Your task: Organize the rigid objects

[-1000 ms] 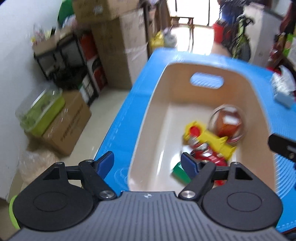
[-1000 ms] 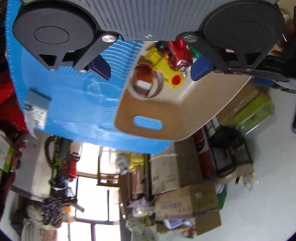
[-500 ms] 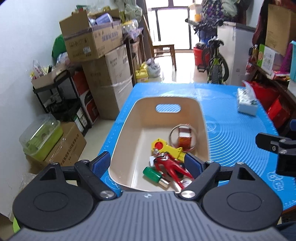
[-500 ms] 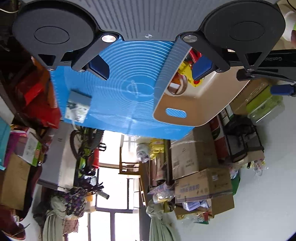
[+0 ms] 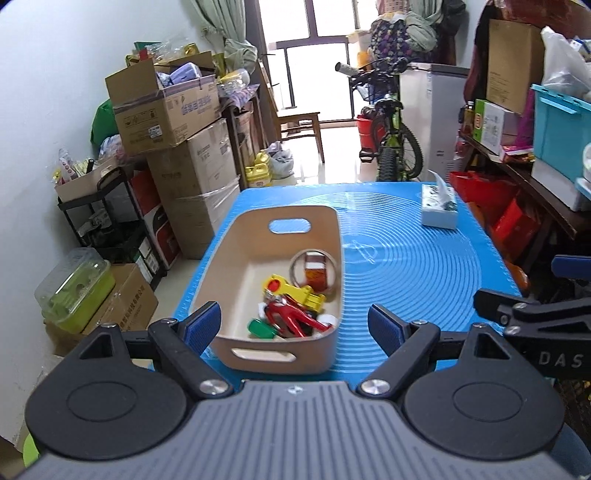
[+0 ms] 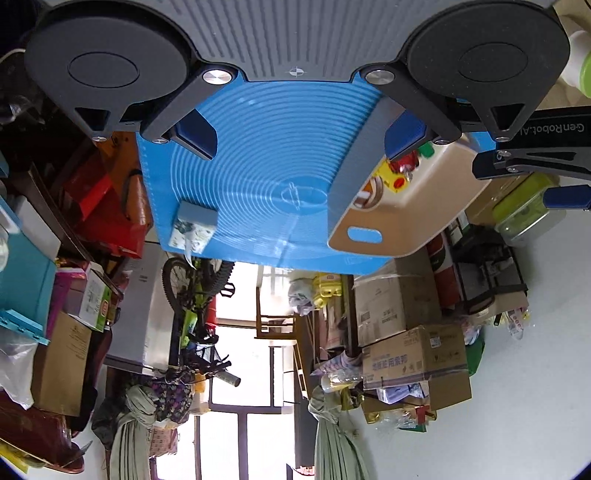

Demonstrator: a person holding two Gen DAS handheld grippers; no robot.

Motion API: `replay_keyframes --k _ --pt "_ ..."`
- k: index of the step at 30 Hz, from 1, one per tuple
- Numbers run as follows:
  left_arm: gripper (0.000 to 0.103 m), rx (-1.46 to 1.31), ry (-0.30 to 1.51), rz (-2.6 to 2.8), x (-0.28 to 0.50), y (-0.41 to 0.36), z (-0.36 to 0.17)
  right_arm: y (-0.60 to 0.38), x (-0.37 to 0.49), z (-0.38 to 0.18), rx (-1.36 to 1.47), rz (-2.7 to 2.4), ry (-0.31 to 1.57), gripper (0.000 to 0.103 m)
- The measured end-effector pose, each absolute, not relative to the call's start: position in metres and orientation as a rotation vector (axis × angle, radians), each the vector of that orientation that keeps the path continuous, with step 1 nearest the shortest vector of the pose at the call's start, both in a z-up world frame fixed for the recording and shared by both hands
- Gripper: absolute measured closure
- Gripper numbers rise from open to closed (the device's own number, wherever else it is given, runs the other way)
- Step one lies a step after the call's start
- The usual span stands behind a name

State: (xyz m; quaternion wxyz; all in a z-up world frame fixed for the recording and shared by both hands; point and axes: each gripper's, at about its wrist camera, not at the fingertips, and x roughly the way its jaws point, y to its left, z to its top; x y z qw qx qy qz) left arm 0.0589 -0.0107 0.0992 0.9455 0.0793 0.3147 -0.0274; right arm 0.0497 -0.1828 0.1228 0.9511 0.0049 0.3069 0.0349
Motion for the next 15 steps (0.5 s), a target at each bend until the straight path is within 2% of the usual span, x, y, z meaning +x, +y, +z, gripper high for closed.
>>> replay_keyframes --k 15 --pt "0.016 0.138 0.683 -0.088 0.015 -0.022 0.057 -0.212 -0.007 0.082 0.029 0.03 0.63 0.006"
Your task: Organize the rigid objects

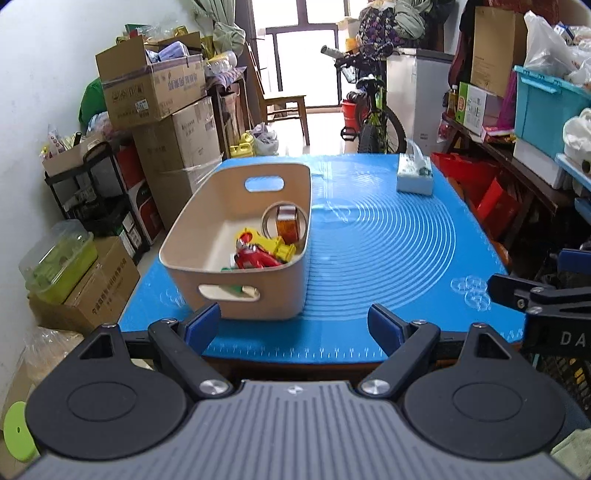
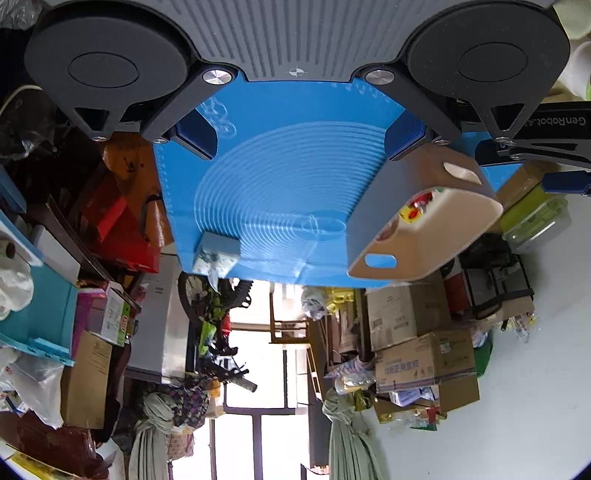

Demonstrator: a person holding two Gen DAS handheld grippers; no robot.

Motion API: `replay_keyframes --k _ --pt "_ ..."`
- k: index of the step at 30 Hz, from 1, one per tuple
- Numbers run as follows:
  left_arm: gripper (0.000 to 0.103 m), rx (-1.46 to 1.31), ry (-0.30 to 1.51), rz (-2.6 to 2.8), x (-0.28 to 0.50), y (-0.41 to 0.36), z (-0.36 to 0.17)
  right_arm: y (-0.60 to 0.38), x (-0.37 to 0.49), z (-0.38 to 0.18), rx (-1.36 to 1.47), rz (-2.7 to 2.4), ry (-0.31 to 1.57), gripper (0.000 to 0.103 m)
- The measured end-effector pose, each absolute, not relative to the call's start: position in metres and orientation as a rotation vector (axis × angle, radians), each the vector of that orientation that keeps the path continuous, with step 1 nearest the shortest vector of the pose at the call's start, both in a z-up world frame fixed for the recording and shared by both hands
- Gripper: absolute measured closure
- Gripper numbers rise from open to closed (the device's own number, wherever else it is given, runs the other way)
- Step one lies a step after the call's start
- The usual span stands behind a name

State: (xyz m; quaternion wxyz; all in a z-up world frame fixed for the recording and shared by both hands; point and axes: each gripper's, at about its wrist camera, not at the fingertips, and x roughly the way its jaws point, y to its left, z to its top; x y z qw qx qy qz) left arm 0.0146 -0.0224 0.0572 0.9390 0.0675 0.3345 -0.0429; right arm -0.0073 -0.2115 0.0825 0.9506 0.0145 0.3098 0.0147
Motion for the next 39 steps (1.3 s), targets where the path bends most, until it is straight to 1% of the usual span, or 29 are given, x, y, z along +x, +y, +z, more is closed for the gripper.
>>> replay_keyframes --k 15,21,39 --pt "0.016 0.154 0.726 -0.099 0.002 -0.024 0.013 -0.217 -0.029 0.046 0.019 0.006 0.636 0.006" --pt "0.016 0.14 0.734 -0.101 0.002 -0.023 0.008 -0.215 -0.032 0.037 0.014 0.01 0.634 0.006" --pt "0.016 0.141 0.72 -0.095 0.001 -0.023 0.008 -0.219 -0.033 0.033 0.028 0.008 0.641 0.006"
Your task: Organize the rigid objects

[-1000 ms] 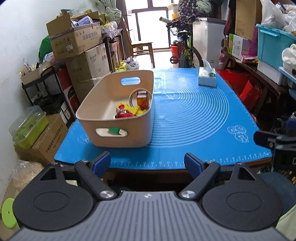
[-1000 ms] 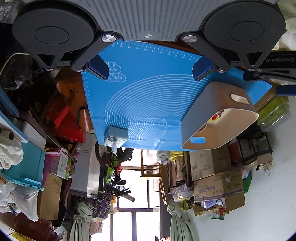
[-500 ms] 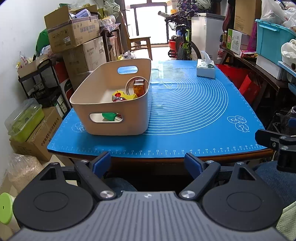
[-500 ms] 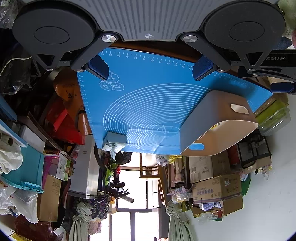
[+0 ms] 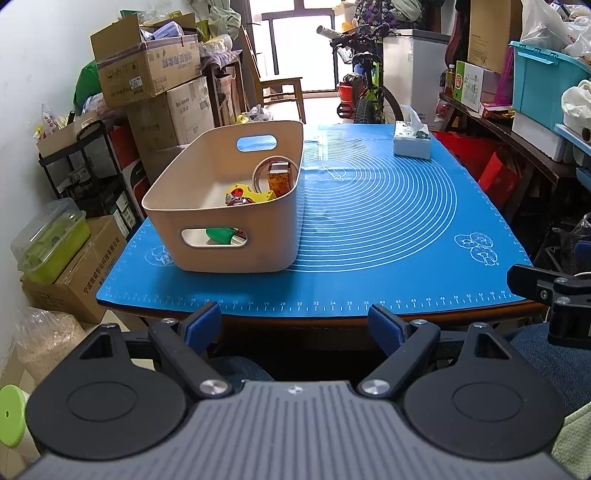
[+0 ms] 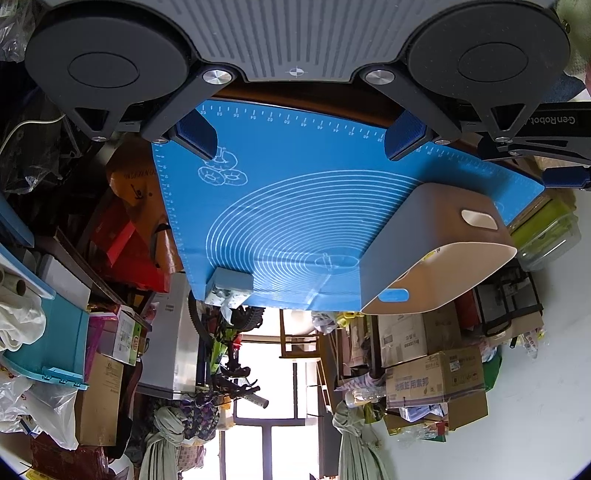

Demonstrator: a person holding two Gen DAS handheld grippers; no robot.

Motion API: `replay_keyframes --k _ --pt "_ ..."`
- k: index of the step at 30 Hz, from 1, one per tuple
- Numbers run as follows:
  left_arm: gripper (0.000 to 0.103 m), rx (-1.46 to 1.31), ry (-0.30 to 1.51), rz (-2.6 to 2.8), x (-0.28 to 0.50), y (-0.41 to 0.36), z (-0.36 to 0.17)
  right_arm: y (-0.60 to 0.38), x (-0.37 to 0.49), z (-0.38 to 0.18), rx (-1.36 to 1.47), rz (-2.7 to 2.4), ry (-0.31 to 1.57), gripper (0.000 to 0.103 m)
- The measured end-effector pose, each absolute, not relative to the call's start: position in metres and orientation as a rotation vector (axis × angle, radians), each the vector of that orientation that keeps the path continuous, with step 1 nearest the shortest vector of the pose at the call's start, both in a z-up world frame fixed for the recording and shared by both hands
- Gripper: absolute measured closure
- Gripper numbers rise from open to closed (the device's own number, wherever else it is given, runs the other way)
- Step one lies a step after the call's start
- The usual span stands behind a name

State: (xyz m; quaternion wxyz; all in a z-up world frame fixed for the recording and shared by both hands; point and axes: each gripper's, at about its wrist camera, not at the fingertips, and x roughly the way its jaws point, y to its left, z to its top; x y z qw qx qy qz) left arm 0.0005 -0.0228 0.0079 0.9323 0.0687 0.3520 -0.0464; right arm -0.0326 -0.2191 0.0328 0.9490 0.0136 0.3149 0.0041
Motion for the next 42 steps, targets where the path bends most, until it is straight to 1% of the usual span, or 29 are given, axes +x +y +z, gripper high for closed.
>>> replay_keyframes --k 42 --pt "0.016 0.141 0.703 -0.09 -0.0004 -0.021 0.0145 -0.2202 -0.0314 0.029 0.034 0.003 0.65 0.006"
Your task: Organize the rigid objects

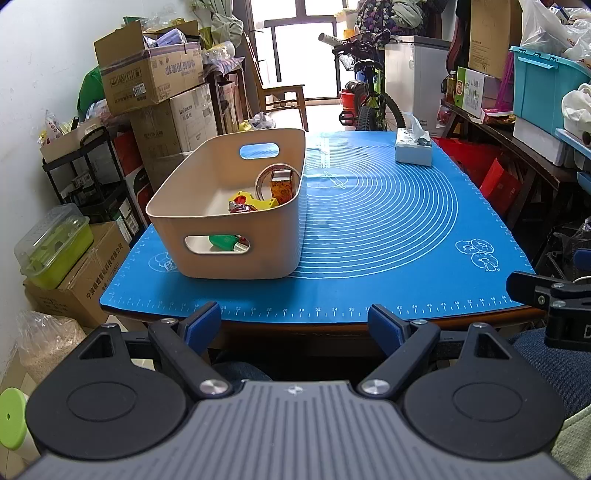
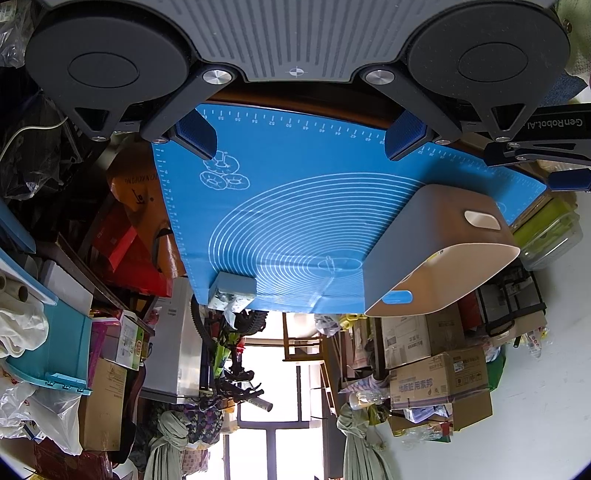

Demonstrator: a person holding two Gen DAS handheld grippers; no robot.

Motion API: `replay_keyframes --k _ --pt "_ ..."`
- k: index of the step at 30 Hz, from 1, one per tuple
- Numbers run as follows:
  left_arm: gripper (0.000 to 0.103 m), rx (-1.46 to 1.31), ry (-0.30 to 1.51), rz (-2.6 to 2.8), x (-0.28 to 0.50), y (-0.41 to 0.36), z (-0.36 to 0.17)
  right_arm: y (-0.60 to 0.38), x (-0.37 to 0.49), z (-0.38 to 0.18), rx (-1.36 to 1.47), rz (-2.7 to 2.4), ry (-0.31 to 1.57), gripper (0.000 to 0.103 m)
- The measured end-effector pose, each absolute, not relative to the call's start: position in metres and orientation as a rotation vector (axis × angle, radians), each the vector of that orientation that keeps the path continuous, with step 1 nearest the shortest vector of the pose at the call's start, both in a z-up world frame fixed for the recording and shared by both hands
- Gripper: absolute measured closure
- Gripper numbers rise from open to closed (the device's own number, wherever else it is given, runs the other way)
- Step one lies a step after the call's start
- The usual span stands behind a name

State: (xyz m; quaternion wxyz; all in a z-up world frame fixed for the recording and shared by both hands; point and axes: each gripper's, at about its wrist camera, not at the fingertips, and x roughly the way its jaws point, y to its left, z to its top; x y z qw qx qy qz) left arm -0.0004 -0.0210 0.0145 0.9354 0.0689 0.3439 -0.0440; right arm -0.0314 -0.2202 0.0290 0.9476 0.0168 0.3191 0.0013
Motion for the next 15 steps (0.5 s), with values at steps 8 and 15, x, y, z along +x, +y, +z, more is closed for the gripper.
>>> replay_keyframes --k 8,15 --pt "0.016 0.14 0.702 -0.09 -0.0005 -0.0209 0.0142 -0.2205 -0.0313 0.0289 0.034 0.003 0.65 0.006" --pt "0.016 0.141 0.701 -0.09 -0.0002 -0.0207 0.0153 -0.2202 -0.0314 0.0274 0.036 -0.001 0.652 0.006"
